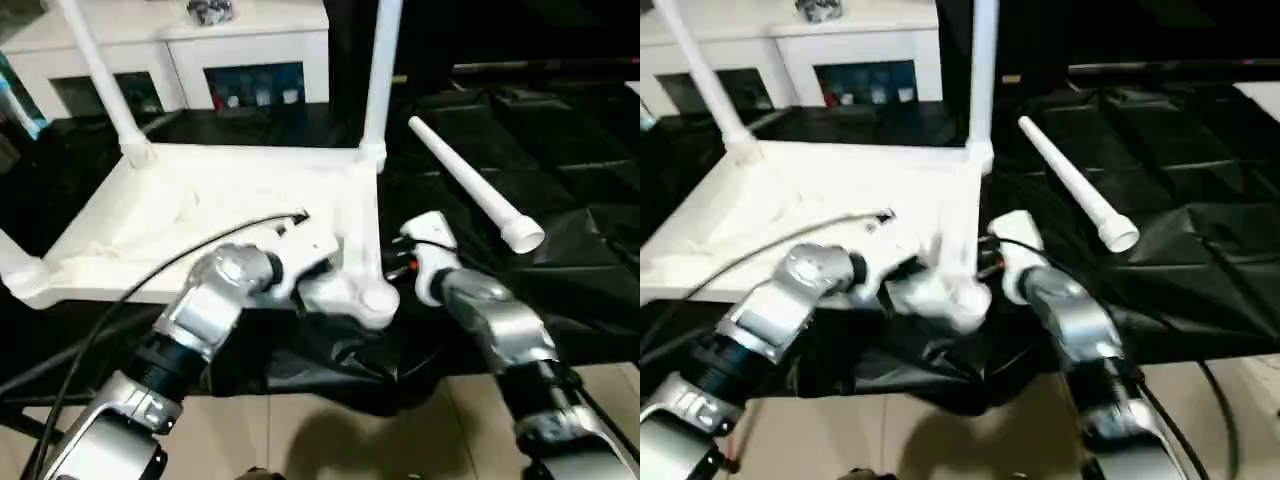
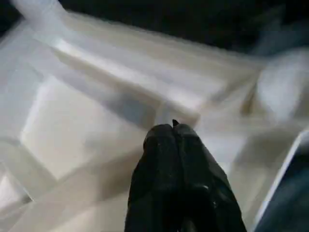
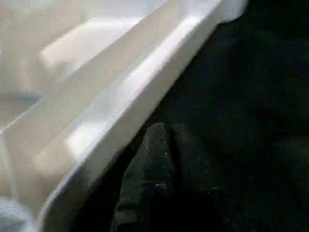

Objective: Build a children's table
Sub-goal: Rotate table base, then move to table

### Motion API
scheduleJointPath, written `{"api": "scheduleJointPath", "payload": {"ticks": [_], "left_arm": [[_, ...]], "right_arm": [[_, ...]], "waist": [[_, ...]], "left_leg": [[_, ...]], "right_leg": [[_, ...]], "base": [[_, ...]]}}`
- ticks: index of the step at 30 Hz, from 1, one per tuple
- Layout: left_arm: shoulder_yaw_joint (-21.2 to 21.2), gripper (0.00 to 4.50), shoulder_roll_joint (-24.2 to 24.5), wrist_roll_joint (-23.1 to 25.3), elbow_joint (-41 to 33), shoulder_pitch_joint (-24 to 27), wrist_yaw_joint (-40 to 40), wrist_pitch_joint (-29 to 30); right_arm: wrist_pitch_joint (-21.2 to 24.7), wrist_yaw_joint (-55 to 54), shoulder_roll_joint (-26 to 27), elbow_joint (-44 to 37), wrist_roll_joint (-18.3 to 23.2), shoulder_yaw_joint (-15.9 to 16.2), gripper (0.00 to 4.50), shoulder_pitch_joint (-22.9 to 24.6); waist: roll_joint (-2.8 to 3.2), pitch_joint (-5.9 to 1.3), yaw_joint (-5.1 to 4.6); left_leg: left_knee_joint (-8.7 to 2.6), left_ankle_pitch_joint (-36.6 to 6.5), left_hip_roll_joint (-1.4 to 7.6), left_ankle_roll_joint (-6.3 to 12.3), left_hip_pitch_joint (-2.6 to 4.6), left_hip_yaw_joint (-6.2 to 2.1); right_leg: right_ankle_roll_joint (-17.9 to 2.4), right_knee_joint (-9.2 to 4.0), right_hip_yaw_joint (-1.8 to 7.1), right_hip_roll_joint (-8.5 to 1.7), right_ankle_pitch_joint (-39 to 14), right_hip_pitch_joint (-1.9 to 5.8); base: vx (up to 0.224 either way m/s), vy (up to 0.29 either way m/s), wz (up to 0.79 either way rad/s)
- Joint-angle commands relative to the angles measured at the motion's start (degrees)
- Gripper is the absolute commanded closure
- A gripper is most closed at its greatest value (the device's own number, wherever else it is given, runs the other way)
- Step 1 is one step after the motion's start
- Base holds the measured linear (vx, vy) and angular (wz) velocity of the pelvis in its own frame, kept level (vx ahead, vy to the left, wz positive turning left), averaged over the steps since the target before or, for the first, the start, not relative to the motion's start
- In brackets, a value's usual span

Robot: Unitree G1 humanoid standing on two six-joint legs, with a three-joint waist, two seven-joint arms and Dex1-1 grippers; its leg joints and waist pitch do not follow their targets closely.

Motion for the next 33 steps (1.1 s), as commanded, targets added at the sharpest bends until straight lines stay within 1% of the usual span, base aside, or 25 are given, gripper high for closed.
{"api": "scheduleJointPath", "payload": {"ticks": [1, 5, 7, 12, 13, 14, 15, 16, 17, 18, 19, 20, 21, 22, 23, 24, 25, 26, 27, 28, 29, 30, 31, 32, 33], "left_arm": [[3.8, 4.50, -1.5, -3.8, -3.6, 1.1, 1.0, -0.4], [17.0, 4.50, -10.2, -12.6, -8.7, 7.0, 14.5, -5.0], [19.8, 4.50, -11.9, -12.1, -11.6, 10.8, 19.7, -2.2], [20.9, 4.50, -12.4, -8.0, -16.3, 19.1, 23.7, -5.7], [21.0, 4.50, -12.8, -7.0, -17.6, 21.0, 24.8, -6.9], [21.9, 4.50, -13.6, -6.4, -18.3, 21.9, 27.2, -6.8], [22.3, 4.50, -14.0, -6.2, -18.5, 22.1, 28.3, -6.6], [22.1, 4.50, -14.1, -5.3, -18.9, 22.4, 30.1, -6.7], [21.7, 4.50, -13.9, -4.4, -19.3, 22.4, 31.6, -6.4], [21.1, 4.50, -13.9, -4.1, -19.8, 22.5, 32.5, -5.7], [20.6, 4.50, -13.9, -3.8, -20.3, 22.6, 32.9, -5.5], [20.4, 4.50, -14.0, -3.8, -20.6, 22.8, 33.1, -5.5], [19.7, 4.50, -14.4, -3.3, -20.9, 22.8, 33.5, -5.8], [19.1, 4.50, -14.9, -2.9, -21.1, 23.3, 33.7, -6.2], [18.6, 4.50, -15.1, -2.3, -21.3, 23.8, 33.9, -6.2], [18.2, 4.50, -14.9, -1.5, -21.3, 24.0, 34.1, -5.9], [17.7, 4.50, -14.5, -0.2, -21.7, 24.4, 34.6, -6.0], [17.8, 4.50, -14.7, -0.9, -22.3, 24.8, 34.3, -4.5], [18.0, 4.50, -14.8, -1.6, -22.6, 25.2, 34.0, -3.5], [18.0, 4.50, -15.0, -2.0, -23.1, 25.5, 33.9, -3.5], [18.0, 4.50, -15.1, -2.7, -23.7, 25.9, 33.9, -3.3], [17.9, 4.50, -15.7, -6.7, -27.9, 28.5, 32.4, -2.0], [17.9, 4.50, -15.7, -6.7, -27.9, 28.5, 32.4, -2.0], [17.7, 4.50, -16.5, -7.8, -29.7, 30.5, 32.2, -2.3], [17.8, 4.50, -16.8, -7.9, -30.4, 31.5, 32.3, -2.6]], "right_arm": [[2.2, -1.4, -0.1, -4.3, 1.2, -1.7, 4.32, 1.0], [5.1, -3.5, -0.1, -15.2, 2.1, -4.1, 4.32, 6.2], [4.2, -3.8, 0.1, -20.5, 1.7, -3.5, 4.32, 9.1], [0.2, -5.0, 0.6, -26.2, -0.4, -1.7, 4.32, 13.4], [0.0, -4.7, 0.6, -27.3, -0.1, -1.2, 4.32, 14.1], [-0.3, -5.8, 1.3, -26.8, -0.6, -1.0, 4.32, 14.4], [-0.4, -6.2, 1.5, -26.5, -0.9, -0.9, 4.32, 14.5], [-0.3, -7.2, 2.2, -26.2, -0.8, -1.3, 4.32, 14.5], [0.2, -8.2, 2.9, -26.0, -0.6, -1.8, 4.32, 14.4], [0.8, -8.6, 3.2, -26.1, -0.3, -2.1, 4.32, 14.4], [1.2, -8.8, 3.5, -26.3, -0.2, -2.3, 4.32, 14.4], [1.3, -8.9, 3.6, -26.5, -0.2, -2.3, 4.32, 14.5], [1.0, -9.3, 3.6, -26.3, -0.5, -2.6, 4.32, 14.5], [1.6, -9.7, 3.9, -26.4, 0.0, -3.4, 4.32, 14.7], [2.5, -9.8, 4.1, -26.7, 0.4, -3.8, 4.32, 15.1], [2.8, -9.7, 3.9, -26.9, 0.3, -3.7, 4.32, 15.5], [3.4, -9.2, 3.5, -27.6, 0.2, -3.3, 4.32, 16.1], [3.5, -8.7, 3.2, -28.4, 0.2, -2.9, 4.32, 16.8], [3.3, -8.5, 3.1, -28.9, 0.2, -2.5, 4.32, 17.5], [3.5, -8.5, 3.0, -29.3, 0.1, -2.4, 4.32, 17.7], [3.8, -8.5, 2.9, -29.8, 0.1, -2.3, 4.32, 18.1], [5.4, -8.2, 3.1, -32.4, 1.4, -3.0, 4.32, 19.3], [5.4, -8.2, 3.1, -32.4, 1.4, -3.0, 4.32, 19.3], [6.8, -8.2, 3.5, -32.3, 2.7, -3.8, 4.32, 19.0], [7.5, -8.3, 3.8, -32.2, 3.1, -3.9, 4.32, 18.9]], "waist": [[-0.40, -4.47, 0.19], [-0.60, -4.32, 0.25], [-1.34, -3.88, -0.17], [-0.87, -3.63, -0.83], [-2.41, -3.53, -0.89], [-2.01, -2.94, 0.01], [-1.41, -3.03, -0.65], [-1.23, -3.34, -1.53], [0.13, -3.26, -2.19], [0.69, -2.98, -2.75], [1.03, -2.78, -3.41], [0.67, -2.50, -3.52], [0.45, -2.42, -3.33], [0.03, -2.57, -3.26], [-2.29, -2.42, -3.59], [-3.31, -2.26, -2.94], [-4.30, -3.40, 0.20], [-5.03, -1.22, 0.41], [-4.30, -2.24, 1.24], [-4.59, -2.71, 1.69], [-4.70, -2.84, 1.53], [-4.52, -3.39, 0.86], [-3.09, -3.62, 1.09], [-3.31, -3.33, 0.48], [-3.11, -2.75, 0.16]], "left_leg": [[-3.03, -6.2, 2.55, 4.20, 1.51, -1.51], [-2.93, -7.1, 2.51, 4.94, 1.24, -1.42], [-3.26, -10.1, 2.54, 4.82, 1.17, -1.36], [-3.72, -12.7, 2.64, 3.21, 1.40, -1.56], [-3.79, -13.6, 2.72, 3.15, 1.39, -1.47], [-5.14, -14.2, 1.80, 5.46, -1.41, -3.85], [-6.08, -17.2, 2.34, 5.94, -0.85, -4.33], [-5.63, -20.0, 3.24, 5.94, -0.18, -6.90], [-6.81, -22.2, 4.86, 5.57, 0.52, -10.23], [-7.69, -24.1, 5.60, 5.76, 0.74, -12.00], [-8.83, -27.8, 6.94, 6.02, 2.54, -15.79], [-9.83, -30.8, 7.03, 5.28, 2.63, -18.07], [-10.17, -31.9, 6.06, 4.66, 2.27, -18.61], [-10.47, -32.5, 2.71, 3.78, 1.24, -19.03], [-6.92, -29.3, 3.18, 5.04, 2.32, -13.82], [-3.67, -25.4, -0.89, 4.47, 1.57, -10.58], [9.02, -14.0, -5.02, 7.02, -1.23, -4.18], [8.90, -7.2, -4.30, 5.78, -3.18, -4.34], [7.25, -5.5, -3.87, 5.11, -3.52, -4.94], [4.10, -4.8, -3.14, 5.93, -2.44, -5.42], [2.80, -4.5, -2.61, 6.89, -2.07, -5.81], [0.56, -1.8, -0.13, 9.92, -0.88, -6.95], [-0.05, -1.4, 1.18, 10.43, -0.22, -7.48], [-1.20, -5.2, 4.49, 11.06, 1.07, -8.69], [-2.19, -9.7, 5.90, 10.72, 1.98, -9.44]], "right_leg": [[-15.2, -3.36, 1.98, -2.80, 2.2, 3.15], [-14.9, -3.58, 1.92, -2.70, -0.3, 3.16], [-13.0, -4.52, 1.89, -2.60, -6.0, 3.08], [-8.0, -5.52, 1.93, -2.28, -14.7, 2.01], [-7.7, -5.83, 1.98, -2.17, -15.8, 1.94], [-8.2, -4.44, -0.69, -3.22, -15.7, 3.79], [-8.2, -4.49, -1.72, -2.07, -17.0, 3.42], [-9.3, -4.27, -2.26, -2.07, -13.1, 3.39], [-10.8, -2.40, -3.09, -0.55, -8.3, 3.41], [-10.6, -0.98, -3.34, 0.34, -7.9, 3.31], [-11.0, 1.84, -2.63, 1.34, -9.9, 1.81], [-11.1, 4.04, -1.40, 1.85, -11.5, 1.19], [-11.0, 4.67, -0.72, 2.14, -11.7, 1.01], [-13.3, 3.27, 0.62, 1.73, -11.4, 1.91], [-18.5, -1.27, 2.25, -0.25, -10.1, 1.38], [-22.9, -5.54, 2.95, -1.00, -13.0, 1.75], [-25.3, -8.12, 5.35, -4.75, -17.1, 5.01], [-14.8, -7.48, 5.83, -5.10, -19.8, 4.98], [-9.6, -6.50, 6.35, -5.37, -18.0, 6.26], [-1.2, -5.77, 6.66, -4.66, -11.8, 6.51], [1.8, -5.58, 6.19, -4.51, -8.2, 6.98], [7.7, -4.78, 3.81, -1.65, 0.6, 6.34], [8.6, -4.64, 2.97, -1.99, 0.8, 5.89], [9.8, -4.70, 2.54, -2.83, -4.1, 4.81], [9.0, -4.47, 2.58, -3.38, -9.4, 4.51]], "base": [[0.000, 0.000, 0.00], [0.000, 0.000, 0.00], [0.000, 0.000, 0.00], [0.000, 0.000, 0.00], [0.000, 0.000, 0.00], [0.000, 0.000, 0.00], [-0.029, -0.012, 0.27], [-0.008, -0.037, 0.53], [-0.008, -0.037, 0.53], [0.014, -0.071, 0.55], [0.002, -0.110, 0.63], [0.002, -0.110, 0.63], [0.001, -0.167, 0.69], [-0.004, -0.233, 0.60], [-0.004, -0.233, 0.60], [-0.005, -0.263, 0.37], [0.014, -0.226, 0.06], [0.014, -0.226, 0.06], [0.013, -0.186, -0.03], [-0.019, -0.162, 0.03], [-0.019, -0.162, 0.03], [-0.035, -0.149, 0.04], [-0.026, -0.125, 0.03], [-0.026, -0.125, 0.03], [-0.007, -0.076, 0.05]]}}
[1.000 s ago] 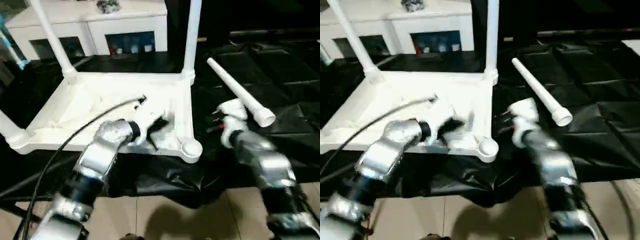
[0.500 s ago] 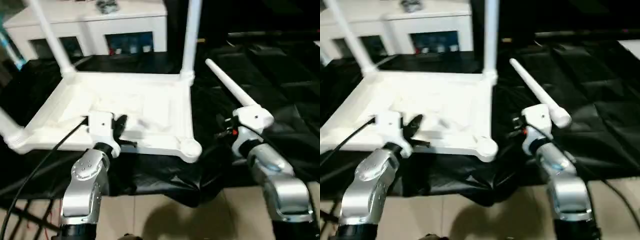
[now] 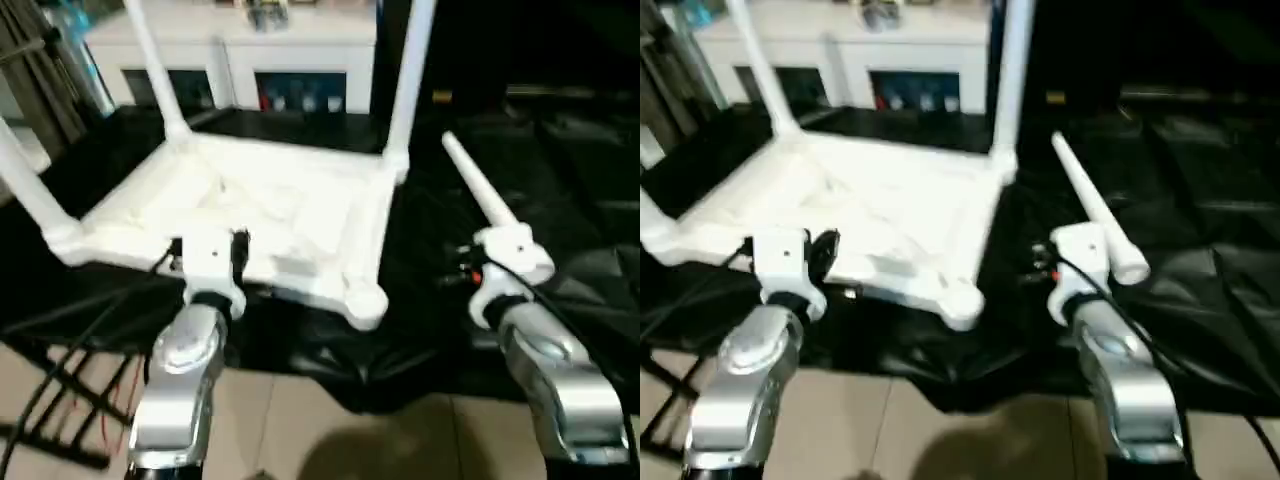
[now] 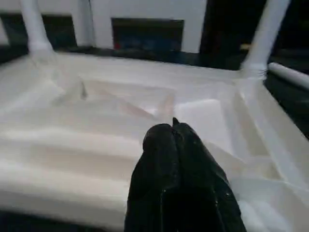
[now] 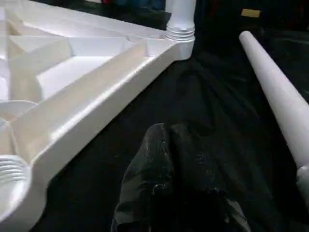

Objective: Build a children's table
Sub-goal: Move to table

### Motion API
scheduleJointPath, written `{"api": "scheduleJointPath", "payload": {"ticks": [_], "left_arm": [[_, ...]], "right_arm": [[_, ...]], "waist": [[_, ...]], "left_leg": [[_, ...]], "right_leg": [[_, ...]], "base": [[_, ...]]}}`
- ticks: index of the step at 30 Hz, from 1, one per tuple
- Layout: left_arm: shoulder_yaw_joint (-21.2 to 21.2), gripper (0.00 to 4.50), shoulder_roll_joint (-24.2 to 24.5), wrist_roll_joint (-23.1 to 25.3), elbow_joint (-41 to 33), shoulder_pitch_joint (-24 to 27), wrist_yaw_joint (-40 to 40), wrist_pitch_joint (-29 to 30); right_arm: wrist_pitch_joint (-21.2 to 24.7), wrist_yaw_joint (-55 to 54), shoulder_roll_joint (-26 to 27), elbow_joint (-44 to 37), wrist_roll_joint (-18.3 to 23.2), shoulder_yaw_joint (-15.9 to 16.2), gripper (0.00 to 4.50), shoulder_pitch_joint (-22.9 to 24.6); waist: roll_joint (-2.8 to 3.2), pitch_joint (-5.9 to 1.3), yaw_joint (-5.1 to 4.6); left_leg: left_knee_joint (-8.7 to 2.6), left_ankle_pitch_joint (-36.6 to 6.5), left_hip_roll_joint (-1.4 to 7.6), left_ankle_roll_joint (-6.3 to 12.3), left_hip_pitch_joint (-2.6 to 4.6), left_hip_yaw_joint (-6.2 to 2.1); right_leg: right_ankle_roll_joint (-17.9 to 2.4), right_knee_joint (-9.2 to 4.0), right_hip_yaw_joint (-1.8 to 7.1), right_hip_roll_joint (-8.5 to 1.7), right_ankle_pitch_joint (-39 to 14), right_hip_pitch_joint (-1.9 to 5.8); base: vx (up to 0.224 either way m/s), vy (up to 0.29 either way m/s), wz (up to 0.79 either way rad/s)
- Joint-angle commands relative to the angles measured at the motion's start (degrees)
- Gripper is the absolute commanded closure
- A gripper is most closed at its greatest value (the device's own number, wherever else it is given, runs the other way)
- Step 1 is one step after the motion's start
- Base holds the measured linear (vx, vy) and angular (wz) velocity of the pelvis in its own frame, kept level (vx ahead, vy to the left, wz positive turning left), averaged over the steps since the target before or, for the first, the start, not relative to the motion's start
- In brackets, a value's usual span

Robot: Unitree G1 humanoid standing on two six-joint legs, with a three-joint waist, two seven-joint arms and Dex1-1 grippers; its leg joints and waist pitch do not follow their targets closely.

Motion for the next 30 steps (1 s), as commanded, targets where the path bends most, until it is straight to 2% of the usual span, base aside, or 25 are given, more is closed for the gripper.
{"api": "scheduleJointPath", "payload": {"ticks": [1, 2, 3, 6, 8, 9, 10, 11, 12, 13, 14, 15, 16, 17, 18, 19, 20, 22, 24, 25, 26, 27, 28, 29, 30], "left_arm": [[0.4, 4.50, -0.4, -0.9, -2.3, 1.4, -0.1, -0.2], [1.1, 4.50, -1.4, -1.3, -2.6, 2.9, 0.5, -0.8], [1.0, 4.50, -1.6, -1.2, -2.8, 3.2, 0.7, -0.9], [0.3, 4.50, -2.4, -1.1, -4.2, 5.2, 2.1, -1.0], [-0.4, 4.50, -3.1, -0.8, -6.0, 6.8, 3.5, -0.5], [-0.3, 4.50, -3.3, -1.0, -6.6, 7.4, 3.8, -0.3], [-0.3, 4.50, -3.3, -1.1, -7.4, 8.2, 3.9, -0.4], [-0.7, 4.50, -3.4, -0.8, -8.2, 9.4, 4.1, -0.5], [-0.8, 4.50, -3.4, -0.6, -8.4, 9.7, 4.1, -0.6], [-1.1, 4.50, -3.4, -0.2, -8.8, 10.6, 4.0, -1.0], [-1.2, 4.50, -3.4, 0.0, -9.0, 11.1, 4.0, -1.0], [-1.4, 4.50, -3.5, 0.2, -9.2, 11.6, 4.1, -1.1], [-1.7, 4.50, -3.4, 0.6, -9.5, 12.3, 4.4, -1.3], [-2.3, 4.50, -3.4, 0.8, -10.4, 13.1, 4.7, -1.3], [-2.8, 4.50, -3.4, 0.9, -11.0, 13.6, 4.8, -1.2], [-3.2, 4.50, -3.1, 1.1, -11.4, 13.8, 5.0, -1.2], [-3.7, 4.50, -2.5, 1.4, -11.7, 13.6, 4.9, -1.0], [-4.2, 4.50, -1.7, 1.5, -11.7, 13.1, 4.6, -0.8], [-4.7, 4.50, -0.9, 0.9, -11.0, 12.1, 3.8, -0.8], [-4.9, 4.50, -0.7, 0.7, -10.5, 11.7, 3.3, -1.1], [-5.3, 4.50, -0.5, 0.1, -9.6, 11.6, 2.2, -1.4], [-4.7, 4.30, -1.0, -3.6, -9.3, 11.8, -0.4, -1.8], [-4.3, 4.30, -1.1, -5.9, -9.0, 11.9, -2.3, -2.4], [-4.7, 4.09, -1.1, -6.0, -8.4, 11.9, -2.9, -3.2], [-5.0, 4.09, -0.5, -5.8, -8.3, 11.8, -3.5, -3.2]], "right_arm": [[1.8, -0.1, 0.6, -1.3, 1.2, -0.2, 4.32, -0.5], [0.8, 0.5, 0.0, -0.2, 0.4, 1.1, 4.32, -0.9], [0.6, 0.7, -0.2, 0.1, 0.3, 1.2, 4.32, -1.1], [0.2, 1.7, -1.0, 1.7, 0.2, 1.5, 4.32, -2.8], [0.3, 3.1, -1.9, 2.5, 0.3, 2.4, 4.32, -3.9], [0.3, 3.4, -2.0, 2.7, 0.3, 2.8, 4.32, -4.2], [0.3, 3.8, -2.0, 3.0, 0.3, 3.3, 4.32, -4.6], [0.4, 4.2, -2.0, 3.3, 0.7, 3.4, 4.32, -4.9], [0.3, 4.2, -2.0, 3.4, 0.8, 3.5, 4.32, -4.9], [0.2, 4.4, -1.9, 3.8, 1.1, 3.7, 4.32, -5.1], [0.2, 4.5, -1.9, 3.9, 1.2, 3.7, 4.32, -5.1], [0.3, 4.7, -1.9, 4.1, 1.5, 3.7, 4.32, -5.0], [0.1, 5.0, -1.9, 4.5, 1.5, 4.0, 4.32, -4.9], [0.0, 5.5, -2.2, 4.5, 1.4, 4.3, 4.32, -4.5], [-0.2, 5.8, -2.4, 4.4, 1.4, 4.6, 4.32, -4.3], [-0.2, 5.9, -2.4, 4.4, 1.4, 4.6, 4.32, -4.2], [-0.5, 5.7, -2.1, 4.5, 1.6, 4.3, 4.32, -4.1], [-1.5, 4.9, -1.9, 4.9, 1.0, 4.1, 4.32, -4.1], [-2.5, 3.6, -1.7, 5.9, 0.5, 3.1, 4.32, -4.2], [-2.9, 3.0, -1.6, 6.5, 0.4, 2.6, 4.32, -4.2], [-2.2, 1.4, -1.0, 7.3, 0.4, 0.9, 4.32, -4.0], [-0.5, 0.0, -0.6, 7.5, 1.4, -1.1, 4.16, -4.4], [1.3, -0.6, -0.7, 7.4, 1.9, -2.4, 4.16, -4.7], [2.1, -0.4, -1.4, 7.7, 2.1, -3.0, 3.98, -4.8], [3.3, 0.1, -2.5, 7.7, 1.5, -2.5, 3.98, -4.8]], "waist": [[-1.70, -2.36, -0.47], [-1.86, -1.40, -0.84], [-4.07, 0.29, 0.08], [-3.91, -0.21, 1.05], [-4.21, -1.05, -1.13], [-4.08, -0.98, -1.59], [-6.42, -0.49, -1.19], [-8.39, -1.72, 1.34], [-7.43, -1.71, 1.95], [-8.40, -1.89, 2.08], [-7.99, -1.63, 2.41], [-7.43, -0.77, 2.28], [-7.47, -0.83, 2.30], [-5.52, -0.41, 2.05], [-4.35, -0.15, 0.72], [-5.03, -2.48, 0.03], [-5.08, -3.12, 0.38], [-3.30, -2.30, 0.41], [-4.80, -2.20, -0.32], [-6.68, -1.83, -0.95], [-9.16, -2.71, -0.44], [-8.77, -0.84, 0.74], [-9.72, -2.34, 2.17], [-9.40, -3.23, 2.95], [-9.21, -3.39, 3.14]], "left_leg": [[-5.45, -15.1, 9.71, 4.64, 2.34, -4.01], [-2.63, -19.8, 5.31, -0.99, 5.78, 1.53], [0.65, -18.8, -0.14, -1.97, 7.54, 5.08], [-5.58, -21.2, 4.77, -0.61, 9.47, 1.51], [-10.56, -29.2, 11.30, 3.21, 10.94, -2.71], [-10.74, -28.8, 10.96, 3.37, 10.30, -2.49], [-7.51, -23.6, 5.98, 3.08, 5.25, 0.45], [1.16, -11.3, 0.16, 3.77, 2.54, 2.08], [3.07, -7.6, 0.46, 3.61, 1.31, 0.82], [4.58, -2.5, 0.08, 2.49, -1.66, -0.29], [3.94, -0.1, 0.36, 1.92, -1.68, -0.57], [-0.37, 5.6, 1.54, 2.33, -0.59, 0.09], [-2.20, 6.3, 2.13, 2.63, 0.36, 0.56], [-6.35, -0.4, 6.06, 2.56, 4.15, -1.38], [-8.54, -11.3, 9.70, 2.24, 6.19, -4.89], [-9.22, -19.9, 12.57, 5.20, 11.29, -9.36], [-7.05, -15.1, 10.40, 9.23, 11.96, -8.53], [-7.93, -9.1, 6.72, 11.74, 8.96, -5.13], [-8.94, -9.1, 6.18, 14.06, 8.26, -2.31], [-9.45, -9.4, 5.10, 14.54, 7.80, -0.58], [-6.54, -13.9, 1.35, 11.51, 6.67, 1.94], [-4.61, -17.2, -0.46, 9.14, 5.08, 3.21], [2.05, -10.4, -1.99, 5.96, 4.73, 1.84], [3.22, -1.4, -0.84, 2.82, 0.93, -0.47], [3.35, 3.1, -0.48, 1.17, 0.08, -0.98]], "right_leg": [[9.6, -6.14, 6.08, -10.72, -17.2, 2.63], [9.8, -9.75, 7.31, -7.38, -35.1, 0.81], [12.8, -12.57, 7.69, -4.04, -49.4, -0.18], [11.9, -9.99, 6.72, -4.17, -41.5, 3.03], [2.1, -4.60, 4.44, -8.29, -27.0, 3.22], [0.2, -4.18, 4.52, -8.99, -23.3, 3.75], [-1.0, -7.44, 6.87, -10.94, -27.4, 7.49], [0.8, -11.11, 11.31, -13.19, -41.7, 10.95], [-0.6, -11.21, 12.84, -14.95, -42.9, 11.63], [-3.2, -10.27, 12.22, -12.92, -34.4, 12.79], [-5.0, -10.24, 11.20, -12.22, -29.5, 12.23], [-7.0, -11.02, 6.55, -8.82, -24.9, 10.25], [-6.2, -11.48, 5.00, -7.79, -25.3, 10.07], [-2.7, -9.99, 1.86, -5.83, -23.9, 8.45], [-1.0, -5.28, 0.41, -4.17, -21.2, 6.77], [2.9, 3.83, 1.09, -3.30, -14.3, 2.01], [5.5, 5.74, 1.85, -3.68, -9.4, -1.41], [6.9, 7.17, 0.95, -2.76, -3.2, -2.26], [5.4, 5.49, 0.89, -3.55, 3.9, -3.61], [2.7, 1.10, 2.12, -5.32, 7.4, -3.03], [0.8, -3.55, 5.98, -7.82, 3.6, 0.93], [0.5, -7.95, 9.07, -10.13, -15.3, 1.90], [-6.1, -10.38, 14.70, -14.66, -30.7, 5.15], [-13.2, -7.67, 15.77, -15.29, -14.3, 8.57], [-16.0, -6.01, 15.63, -14.75, 0.5, 8.77]], "base": [[-0.005, -0.054, 0.06], [-0.005, -0.054, 0.06], [-0.046, -0.062, -0.20], [0.017, -0.015, -0.56], [0.060, 0.050, -0.28], [0.056, 0.001, -0.26], [0.083, -0.019, -0.20], [0.083, -0.019, -0.20], [0.124, -0.003, -0.02], [0.143, 0.029, 0.06], [0.143, 0.029, 0.06], [0.157, 0.059, 0.10], [0.184, 0.094, 0.15], [0.184, 0.094, 0.15], [0.220, 0.129, 0.08], [0.235, 0.106, 0.01], [0.235, 0.106, 0.01], [0.203, 0.064, -0.03], [0.179, 0.025, -0.04], [0.180, -0.051, -0.08], [0.180, -0.051, -0.08], [0.181, -0.085, 0.14], [0.188, -0.062, 0.20], [0.188, -0.062, 0.20], [0.187, 0.007, 0.11]]}}
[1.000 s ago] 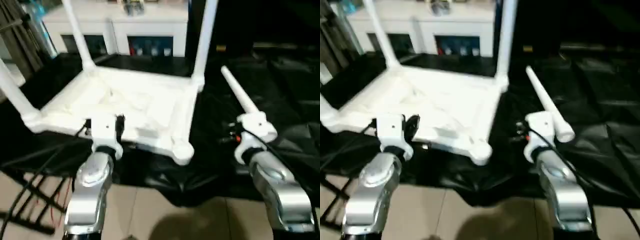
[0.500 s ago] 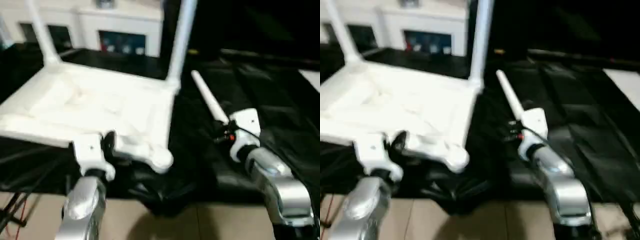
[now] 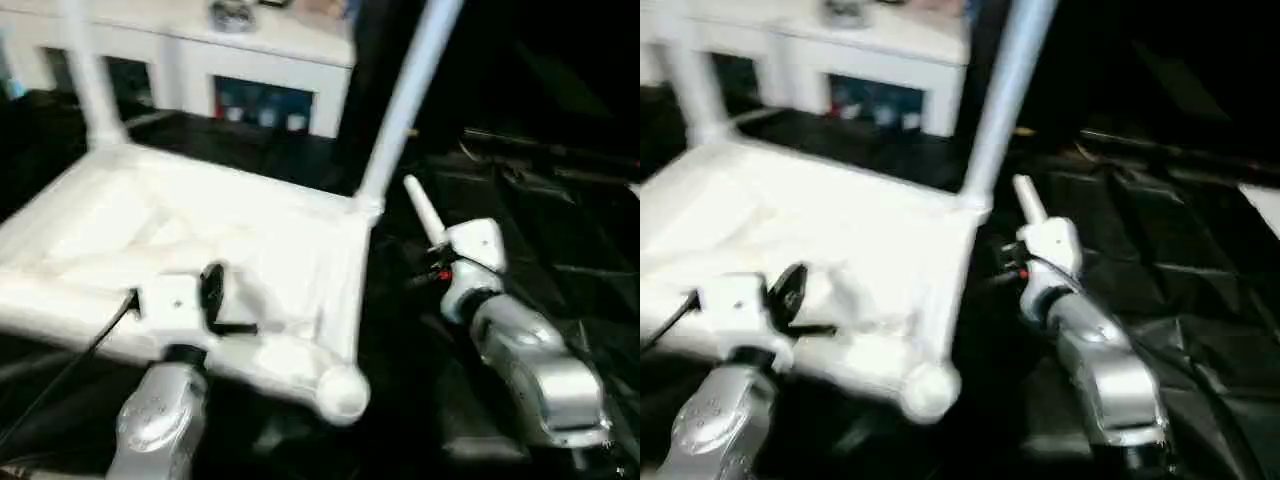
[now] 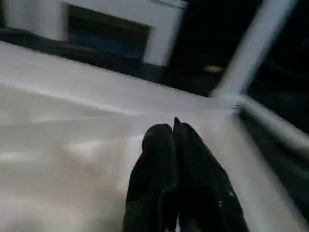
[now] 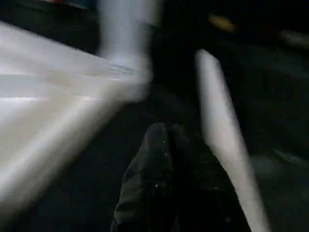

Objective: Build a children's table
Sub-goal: Move to table, then pick table leg

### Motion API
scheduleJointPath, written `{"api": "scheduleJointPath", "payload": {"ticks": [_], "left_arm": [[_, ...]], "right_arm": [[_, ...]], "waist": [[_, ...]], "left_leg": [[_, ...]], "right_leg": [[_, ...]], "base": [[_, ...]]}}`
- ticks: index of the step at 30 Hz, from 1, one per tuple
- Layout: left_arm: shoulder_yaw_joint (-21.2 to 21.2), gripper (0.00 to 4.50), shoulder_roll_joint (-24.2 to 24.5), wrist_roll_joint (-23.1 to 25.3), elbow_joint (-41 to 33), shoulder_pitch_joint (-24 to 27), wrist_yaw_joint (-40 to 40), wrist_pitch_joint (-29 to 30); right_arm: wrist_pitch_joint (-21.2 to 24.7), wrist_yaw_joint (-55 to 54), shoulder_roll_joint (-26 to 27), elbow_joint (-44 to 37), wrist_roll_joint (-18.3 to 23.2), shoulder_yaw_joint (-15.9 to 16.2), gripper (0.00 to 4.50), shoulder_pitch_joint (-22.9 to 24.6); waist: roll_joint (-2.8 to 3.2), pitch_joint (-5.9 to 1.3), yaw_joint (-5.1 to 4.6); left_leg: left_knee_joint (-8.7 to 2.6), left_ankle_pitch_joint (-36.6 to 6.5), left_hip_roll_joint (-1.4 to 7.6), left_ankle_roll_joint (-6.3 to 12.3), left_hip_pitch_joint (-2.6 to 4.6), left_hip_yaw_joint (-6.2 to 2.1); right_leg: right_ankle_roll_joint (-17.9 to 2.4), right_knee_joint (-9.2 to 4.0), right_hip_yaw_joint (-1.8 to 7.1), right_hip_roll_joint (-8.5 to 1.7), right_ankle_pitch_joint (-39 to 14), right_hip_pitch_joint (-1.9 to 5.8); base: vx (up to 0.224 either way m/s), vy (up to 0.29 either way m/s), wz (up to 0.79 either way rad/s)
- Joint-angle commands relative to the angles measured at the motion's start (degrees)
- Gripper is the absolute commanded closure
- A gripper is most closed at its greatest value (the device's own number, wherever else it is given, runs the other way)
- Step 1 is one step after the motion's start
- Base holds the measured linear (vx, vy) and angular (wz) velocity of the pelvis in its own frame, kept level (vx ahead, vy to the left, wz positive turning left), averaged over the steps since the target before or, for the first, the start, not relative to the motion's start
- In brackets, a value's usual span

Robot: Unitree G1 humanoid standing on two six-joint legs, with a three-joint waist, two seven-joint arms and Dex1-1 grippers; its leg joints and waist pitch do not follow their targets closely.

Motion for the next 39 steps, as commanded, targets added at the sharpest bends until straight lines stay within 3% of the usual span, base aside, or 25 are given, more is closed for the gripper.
{"api": "scheduleJointPath", "payload": {"ticks": [1, 2, 3, 4, 5, 6, 7, 8, 9, 10, 11, 13, 14, 16, 18, 22, 24, 25, 26, 29, 30, 35, 37, 39], "left_arm": [[0.1, 4.00, 1.4, -0.4, 0.7, -0.1, -2.0, -0.7], [-0.4, 3.92, 1.9, 0.1, 0.8, -0.2, -2.3, -0.7], [-0.6, 3.83, 2.7, 0.1, 0.6, -0.5, -2.9, -0.2], [-0.9, 3.83, 3.5, -0.7, 0.0, -0.6, -4.0, 0.9], [-1.4, 3.75, 4.9, -1.3, -0.6, -0.8, -5.5, 2.2], [-1.7, 3.69, 5.8, -1.7, -1.1, -0.8, -6.5, 3.0], [-2.3, 3.64, 7.0, -1.9, -1.3, -0.8, -7.9, 3.5], [-2.6, 3.51, 8.0, -2.2, -1.3, -1.1, -9.2, 3.8], [-2.6, 3.51, 8.8, -2.6, -1.3, -1.3, -10.1, 4.4], [-2.6, 3.43, 9.5, -3.0, -1.2, -1.7, -10.7, 5.1], [-2.8, 3.24, 10.1, -3.2, -1.2, -2.2, -11.2, 5.6], [-3.1, 3.16, 11.3, -4.0, -0.8, -3.8, -12.6, 6.5], [-2.9, 2.98, 11.7, -4.0, -0.2, -4.4, -12.9, 6.2], [-2.3, 2.90, 12.4, -4.4, 0.6, -5.7, -13.2, 6.4], [-1.5, 2.81, 13.0, -5.8, 1.2, -7.1, -14.3, 7.3], [-1.8, 2.47, 14.8, -7.0, 1.7, -7.4, -17.1, 8.2], [-2.4, 2.29, 16.6, -8.0, 1.5, -7.2, -19.0, 10.1], [-2.8, 2.19, 17.8, -8.6, 1.1, -6.4, -19.9, 11.7], [-2.7, 2.13, 17.8, -8.7, 1.0, -6.0, -19.7, 12.1], [-2.6, 1.96, 17.9, -8.9, 0.9, -5.7, -19.5, 12.6], [-2.3, 1.85, 18.0, -9.4, 0.6, -4.9, -19.0, 13.2], [-1.4, 1.53, 19.7, -9.6, 0.2, -3.4, -19.8, 12.7], [-1.1, 1.39, 20.3, -9.9, 0.5, -3.3, -20.2, 12.5], [-1.6, 1.28, 21.2, -9.3, 1.2, -3.5, -21.0, 12.0]], "right_arm": [[3.9, 0.8, -2.0, -0.7, -0.3, 1.4, 3.86, -0.7], [5.1, 0.8, -2.8, -0.5, -0.7, 1.5, 3.73, -0.7], [6.9, 0.2, -3.2, -0.3, -1.0, 1.0, 3.62, -1.2], [8.6, -0.2, -3.6, -0.2, -0.9, 0.2, 3.62, -2.0], [10.2, -0.8, -4.1, 0.1, -0.8, -0.7, 3.56, -3.3], [11.1, -1.2, -4.3, 0.2, -0.7, -1.3, 3.51, -4.0], [12.4, -1.1, -4.9, 0.4, -0.7, -1.6, 3.42, -4.9], [13.3, -1.2, -5.1, 1.1, -0.5, -1.9, 3.23, -6.0], [14.1, -1.7, -5.2, 1.9, -0.5, -2.3, 3.23, -7.2], [15.7, -2.0, -5.9, 2.8, -0.8, -2.4, 3.19, -8.5], [17.3, -2.0, -6.6, 3.4, -0.9, -2.2, 3.08, -9.5], [20.6, -1.5, -8.7, 4.8, -1.2, -2.1, 2.94, -11.8], [21.7, -1.5, -9.3, 5.3, -1.4, -2.2, 2.76, -12.4], [24.3, -1.3, -10.4, 6.0, -1.3, -2.5, 2.75, -13.5], [27.4, 0.2, -12.0, 6.5, -0.8, -2.0, 2.59, -14.0], [30.8, 1.6, -12.7, 6.5, 0.7, -1.8, 2.21, -13.8], [32.2, 2.2, -13.5, 6.8, 1.1, -1.2, 1.95, -14.0], [32.3, 2.2, -13.9, 7.3, 1.2, -1.6, 1.89, -13.9], [32.2, 2.1, -13.9, 7.5, 1.1, -1.9, 1.85, -13.9], [32.3, 2.2, -14.1, 7.8, 1.1, -2.1, 1.52, -14.0], [32.5, 2.5, -14.4, 8.6, 1.0, -2.1, 1.45, -13.6], [33.0, 2.5, -13.9, 9.8, 1.2, -2.3, 1.06, -13.3], [33.0, 2.8, -14.1, 10.4, 1.4, -1.5, 1.01, -13.4], [31.8, 1.9, -14.3, 12.2, 0.5, -1.0, 0.78, -13.9]], "waist": [[-1.26, -3.19, 2.28], [0.52, -3.15, 2.31], [1.33, -3.03, 1.63], [3.58, -3.74, 1.04], [3.80, -3.87, 1.03], [3.37, -3.66, 0.85], [2.83, -3.09, 0.77], [2.86, -2.52, 0.91], [3.79, -2.39, 0.95], [3.47, -2.11, 0.55], [3.54, -1.93, 0.35], [3.18, -1.73, 0.13], [3.52, -1.69, 0.14], [3.22, -1.70, -0.23], [3.36, -1.71, -0.41], [3.53, -2.07, -0.81], [3.69, -2.28, -0.91], [2.97, -2.35, -0.93], [3.33, -2.32, -0.79], [3.47, -2.43, -0.73], [2.47, -2.48, -0.58], [2.82, -2.28, 0.34], [2.50, -2.12, 0.37], [2.66, -2.00, 0.58]], "left_leg": [[-1.62, 19.2, 2.90, -0.04, -6.28, -2.22], [-6.50, 28.1, 4.08, -0.72, -5.36, -1.46], [-7.36, 32.3, 3.86, -0.90, -4.40, -0.50], [-6.79, 32.2, 5.85, -0.56, -3.90, -0.93], [-6.67, 28.7, 7.40, -2.59, -2.64, -0.98], [-7.13, 25.9, 7.60, -3.72, -2.51, -0.91], [-8.10, 19.2, 7.25, -6.10, -3.17, -0.31], [-8.85, 10.4, 6.93, -7.67, -3.18, 0.32], [-9.09, 6.4, 6.93, -8.32, -3.09, 0.43], [-9.60, 0.2, 7.05, -9.00, -3.18, 0.54], [-9.76, -3.1, 6.89, -9.14, -3.14, 0.66], [-9.79, -5.6, 6.76, -8.38, -2.93, 0.98], [-9.81, -5.7, 6.78, -8.28, -2.98, 1.17], [-9.86, -5.2, 6.90, -8.18, -3.28, 1.42], [-9.81, -4.4, 6.85, -8.22, -3.45, 1.42], [-9.73, -2.3, 6.80, -8.02, -3.88, 1.34], [-9.55, -1.2, 6.84, -7.85, -3.69, 1.43], [-9.43, -0.3, 6.81, -7.43, -3.70, 1.57], [-9.42, 0.5, 6.86, -7.17, -3.69, 1.62], [-9.31, 1.7, 6.95, -6.71, -3.68, 1.77], [-9.32, 2.1, 6.94, -6.29, -3.75, 1.85], [-9.50, 2.2, 7.12, -6.09, -3.54, 1.94], [-9.59, 1.2, 7.13, -6.30, -3.47, 2.00], [-9.71, 0.1, 7.13, -6.77, -3.39, 2.00]], "right_leg": [[-22.8, -2.36, 7.75, -8.63, 34.2, 8.23], [-18.1, 0.36, 3.64, -3.40, 53.6, 5.69], [-15.0, 0.55, 1.73, -0.72, 53.5, 4.08], [-11.1, 0.67, 0.63, -0.05, 39.2, 2.82], [-9.6, -0.52, 0.60, -0.88, 26.4, 1.62], [-9.2, -0.92, 0.72, -1.16, 22.3, 1.68], [-8.6, -1.68, 0.92, -1.58, 17.4, 2.41], [-8.0, -2.53, 1.20, -2.06, 11.1, 2.35], [-7.8, -2.72, 1.29, -2.32, 7.6, 2.20], [-7.7, -3.25, 1.40, -2.60, 0.8, 2.21], [-7.4, -3.67, 1.57, -2.62, -4.6, 2.04], [-6.9, -4.38, 1.83, -2.78, -11.0, 1.63], [-6.5, -4.70, 1.92, -2.97, -13.8, 1.47], [-6.1, -4.90, 1.95, -3.00, -15.3, 1.44], [-5.9, -4.89, 1.91, -2.97, -15.7, 1.42], [-6.3, -4.65, 1.79, -2.87, -13.4, 1.63], [-7.0, -4.38, 1.79, -2.78, -10.5, 1.49], [-7.7, -4.31, 1.75, -2.78, -8.8, 1.62], [-8.3, -4.16, 1.77, -2.82, -7.8, 1.51], [-9.5, -4.02, 1.73, -2.78, -5.2, 1.62], [-9.6, -4.08, 1.66, -2.79, -4.9, 1.78], [-9.3, -4.00, 1.71, -2.91, -5.5, 1.42], [-9.1, -4.13, 1.73, -2.93, -6.7, 1.34], [-8.7, -4.34, 1.76, -3.03, -9.1, 1.12]], "base": [[0.053, -0.002, 0.24], [0.053, -0.002, 0.24], [-0.083, -0.031, 0.11], [0.000, 0.000, 0.00], [0.000, 0.000, 0.00], [0.000, 0.000, 0.00], [0.000, 0.000, 0.00], [0.000, 0.000, 0.00], [-0.056, 0.016, 0.02], [-0.074, 0.004, -0.03], [-0.074, 0.004, -0.03], [-0.072, -0.016, 0.00], [-0.067, -0.023, 0.01], [-0.029, -0.013, -0.01], [0.000, 0.000, 0.00], [0.000, 0.000, 0.00], [0.000, 0.000, 0.00], [0.000, 0.000, 0.00], [0.000, 0.000, 0.00], [0.000, 0.000, 0.00], [0.000, 0.000, 0.00], [0.000, 0.000, 0.00], [0.000, 0.000, 0.00], [0.000, 0.000, 0.00]]}}
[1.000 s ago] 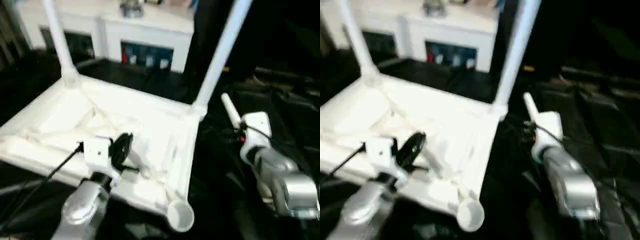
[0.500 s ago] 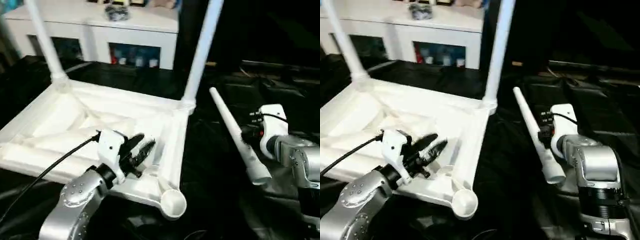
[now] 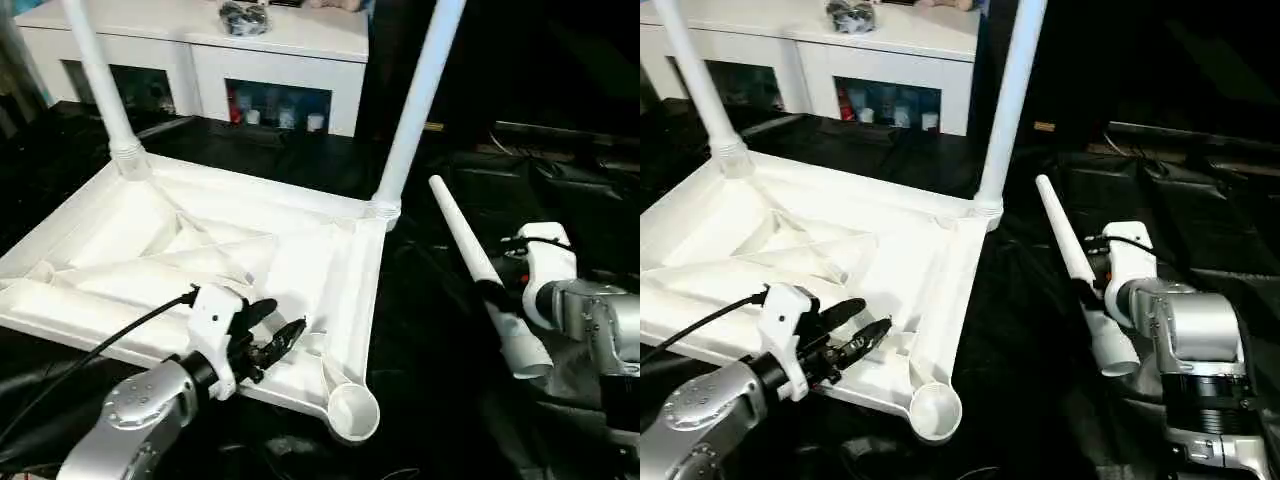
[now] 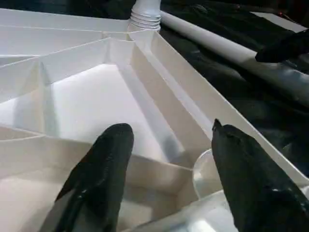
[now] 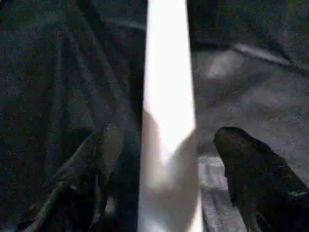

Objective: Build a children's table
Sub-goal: Pick table leg

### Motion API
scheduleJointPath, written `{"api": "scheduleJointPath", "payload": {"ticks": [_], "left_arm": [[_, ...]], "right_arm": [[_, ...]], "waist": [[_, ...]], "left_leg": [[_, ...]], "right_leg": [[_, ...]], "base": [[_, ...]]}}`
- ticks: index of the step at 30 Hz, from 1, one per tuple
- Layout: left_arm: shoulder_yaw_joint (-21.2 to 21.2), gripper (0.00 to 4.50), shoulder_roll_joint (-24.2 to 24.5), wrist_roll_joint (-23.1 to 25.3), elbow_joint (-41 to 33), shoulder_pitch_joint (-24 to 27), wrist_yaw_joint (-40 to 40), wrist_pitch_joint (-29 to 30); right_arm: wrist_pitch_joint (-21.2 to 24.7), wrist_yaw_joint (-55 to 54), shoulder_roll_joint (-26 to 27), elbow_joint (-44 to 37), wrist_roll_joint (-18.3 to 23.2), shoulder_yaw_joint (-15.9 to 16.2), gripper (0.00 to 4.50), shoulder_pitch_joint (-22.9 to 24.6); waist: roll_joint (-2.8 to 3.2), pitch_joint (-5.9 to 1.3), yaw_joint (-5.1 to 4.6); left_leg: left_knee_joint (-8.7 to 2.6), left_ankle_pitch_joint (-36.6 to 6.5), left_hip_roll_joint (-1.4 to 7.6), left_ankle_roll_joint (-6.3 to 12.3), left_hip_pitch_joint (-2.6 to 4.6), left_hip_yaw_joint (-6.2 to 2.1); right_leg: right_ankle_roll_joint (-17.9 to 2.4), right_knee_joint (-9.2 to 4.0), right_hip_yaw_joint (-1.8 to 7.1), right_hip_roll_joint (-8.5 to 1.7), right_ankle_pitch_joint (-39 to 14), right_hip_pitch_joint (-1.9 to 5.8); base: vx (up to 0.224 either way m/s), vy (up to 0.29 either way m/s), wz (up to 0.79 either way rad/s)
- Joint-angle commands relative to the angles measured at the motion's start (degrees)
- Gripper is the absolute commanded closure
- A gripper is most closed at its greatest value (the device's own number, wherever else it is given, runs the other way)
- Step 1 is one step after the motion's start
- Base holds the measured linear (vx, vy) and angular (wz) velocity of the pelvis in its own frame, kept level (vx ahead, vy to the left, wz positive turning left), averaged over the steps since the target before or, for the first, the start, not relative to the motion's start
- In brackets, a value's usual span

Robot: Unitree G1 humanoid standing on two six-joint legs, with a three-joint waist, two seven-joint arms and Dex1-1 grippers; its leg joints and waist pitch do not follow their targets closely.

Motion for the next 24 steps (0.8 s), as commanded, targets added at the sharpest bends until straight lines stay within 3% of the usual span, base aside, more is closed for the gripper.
{"api": "scheduleJointPath", "payload": {"ticks": [1, 2, 6, 8, 12, 13, 23, 24], "left_arm": [[-1.4, 1.23, 1.3, 0.0, 0.2, -0.7, -1.9, -0.7], [-1.6, 1.23, 1.3, 0.0, 0.3, -0.7, -2.0, -0.8], [-3.0, 0.87, 1.7, 1.3, 1.2, -1.9, -1.8, -1.7], [-3.4, 0.81, 0.7, 0.8, 1.4, -2.8, -1.8, -1.8], [-3.9, 0.81, 0.7, -0.1, 0.7, -3.4, -2.5, -1.1], [-4.3, 0.75, 1.6, -0.6, -0.1, -4.1, -3.8, -0.9], [-7.2, 0.75, 6.0, 0.5, -0.9, -6.5, -7.7, 0.6], [-7.2, 0.75, 6.1, 0.8, -0.5, -6.8, -7.6, 0.5]], "right_arm": [[-1.0, -0.3, -1.5, 3.1, -1.0, 0.4, 0.70, -1.3], [-1.0, -0.2, -1.6, 3.4, -1.1, 0.4, 0.70, -1.4], [-1.5, -0.5, -3.2, 7.1, -2.3, 0.9, 0.36, -2.4], [-1.3, 0.5, -3.6, 9.4, -1.8, 0.5, 0.35, -2.2], [-0.3, 1.0, -3.8, 10.4, -1.0, -0.1, 0.35, -2.2], [0.4, 1.4, -3.9, 11.0, -0.2, -0.3, 0.62, -2.4], [1.5, 2.8, -4.0, 13.0, 0.0, 0.9, 1.56, -3.7], [1.4, 2.7, -4.0, 13.2, 0.0, 0.8, 1.61, -3.6]], "waist": [[-0.32, -2.60, 0.15], [-0.56, -2.58, 0.36], [-0.50, -2.70, 0.50], [-1.08, -2.71, 0.66], [-1.06, -2.88, 1.01], [-1.32, -2.89, 1.08], [-1.22, -2.75, 1.11], [-0.92, -2.78, 1.16]], "left_leg": [[-4.73, -7.5, 2.22, -1.73, 0.55, -0.22], [-4.80, -7.5, 2.23, -1.65, 0.64, -0.27], [-4.68, -6.1, 2.20, -1.73, 0.54, -0.11], [-4.55, -5.6, 2.21, -1.58, 0.53, 0.08], [-4.49, -3.8, 2.23, -1.19, 0.48, 0.07], [-4.46, -3.6, 2.17, -0.94, 0.41, 0.09], [-4.58, -4.7, 2.27, -1.49, 0.54, 0.22], [-4.56, -4.6, 2.27, -1.58, 0.55, 0.20]], "right_leg": [[-9.0, -4.59, 1.85, -4.71, -9.4, 1.45], [-8.7, -4.55, 1.81, -4.85, -10.3, 1.37], [-8.3, -4.38, 1.82, -4.74, -8.6, 1.44], [-8.5, -4.44, 1.90, -4.83, -7.9, 1.56], [-9.2, -4.01, 1.80, -4.74, -4.3, 1.68], [-9.2, -3.95, 1.80, -4.79, -4.2, 1.83], [-9.1, -4.14, 1.80, -4.78, -7.0, 1.54], [-9.1, -4.07, 1.82, -4.79, -6.7, 1.54]], "base": [[0.000, 0.000, 0.00], [0.000, 0.000, 0.00], [0.000, 0.000, 0.00], [0.000, 0.000, 0.00], [0.000, 0.000, 0.00], [0.000, 0.000, 0.00], [0.000, 0.000, 0.00], [0.000, 0.000, 0.00]]}}
